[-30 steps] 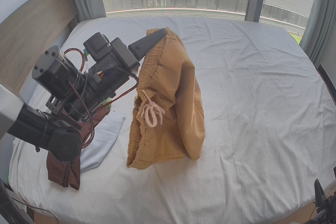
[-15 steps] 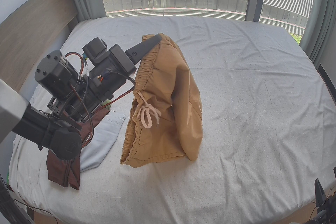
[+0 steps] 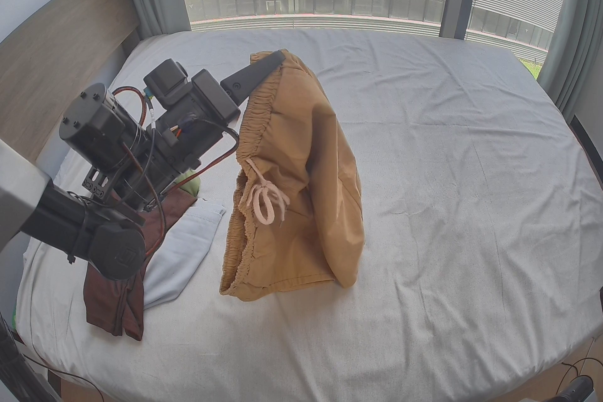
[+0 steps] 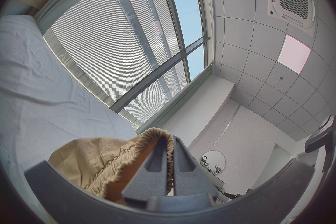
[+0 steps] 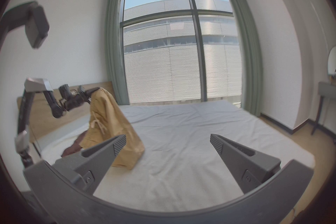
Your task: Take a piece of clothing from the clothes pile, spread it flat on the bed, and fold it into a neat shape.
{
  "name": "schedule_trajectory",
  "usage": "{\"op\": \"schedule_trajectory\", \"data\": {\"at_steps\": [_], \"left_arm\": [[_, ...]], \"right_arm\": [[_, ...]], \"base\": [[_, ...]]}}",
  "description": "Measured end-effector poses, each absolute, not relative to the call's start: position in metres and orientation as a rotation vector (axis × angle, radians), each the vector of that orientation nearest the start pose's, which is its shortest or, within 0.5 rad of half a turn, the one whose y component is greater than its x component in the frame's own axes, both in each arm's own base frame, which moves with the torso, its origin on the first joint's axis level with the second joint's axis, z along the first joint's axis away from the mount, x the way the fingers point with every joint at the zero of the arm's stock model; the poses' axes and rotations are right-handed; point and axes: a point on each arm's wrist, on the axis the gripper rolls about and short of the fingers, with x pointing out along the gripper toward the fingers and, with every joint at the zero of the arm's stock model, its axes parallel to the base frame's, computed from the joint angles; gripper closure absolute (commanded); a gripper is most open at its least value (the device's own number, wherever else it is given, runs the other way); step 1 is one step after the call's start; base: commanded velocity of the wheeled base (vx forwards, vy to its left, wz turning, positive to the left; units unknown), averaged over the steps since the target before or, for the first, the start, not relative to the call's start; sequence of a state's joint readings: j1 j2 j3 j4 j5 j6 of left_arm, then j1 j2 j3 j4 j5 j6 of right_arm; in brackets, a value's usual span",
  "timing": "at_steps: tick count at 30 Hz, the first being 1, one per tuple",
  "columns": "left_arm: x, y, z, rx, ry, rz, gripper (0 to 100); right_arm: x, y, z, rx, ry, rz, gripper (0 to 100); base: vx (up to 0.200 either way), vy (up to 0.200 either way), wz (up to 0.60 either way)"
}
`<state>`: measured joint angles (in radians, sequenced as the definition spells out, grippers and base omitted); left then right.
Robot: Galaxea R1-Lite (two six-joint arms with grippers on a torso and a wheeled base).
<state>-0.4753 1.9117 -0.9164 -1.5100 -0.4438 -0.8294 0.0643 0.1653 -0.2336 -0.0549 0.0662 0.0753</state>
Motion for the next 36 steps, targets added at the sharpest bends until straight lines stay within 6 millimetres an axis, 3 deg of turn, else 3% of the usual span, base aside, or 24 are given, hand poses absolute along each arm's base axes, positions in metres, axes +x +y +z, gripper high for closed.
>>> {"op": "schedule_trajectory", "data": {"at_steps": [9, 17, 25, 36], "left_arm": [[0.307, -0.166, 0.236, -0.761, -0.173, -1.059, 100], [0.312, -0.164, 0.244, -0.762, -0.205, -1.052, 100], [0.315, -0.162, 0.248, -0.761, -0.224, -1.043, 100], [0.319, -0.159, 0.251, -0.759, -0.239, -1.033, 100]], "right_arm": [[0.034, 0.011, 0.187, 0.228, 0.043, 0.356, 0], [0.105, 0.037, 0.192, 0.271, 0.179, 0.458, 0], [0.175, 0.072, 0.164, 0.28, 0.303, 0.521, 0], [0.248, 0.119, 0.093, 0.277, 0.444, 0.596, 0]], "base": [[0.0, 0.0, 0.0], [0.0, 0.0, 0.0], [0.0, 0.0, 0.0], [0.0, 0.0, 0.0]]}}
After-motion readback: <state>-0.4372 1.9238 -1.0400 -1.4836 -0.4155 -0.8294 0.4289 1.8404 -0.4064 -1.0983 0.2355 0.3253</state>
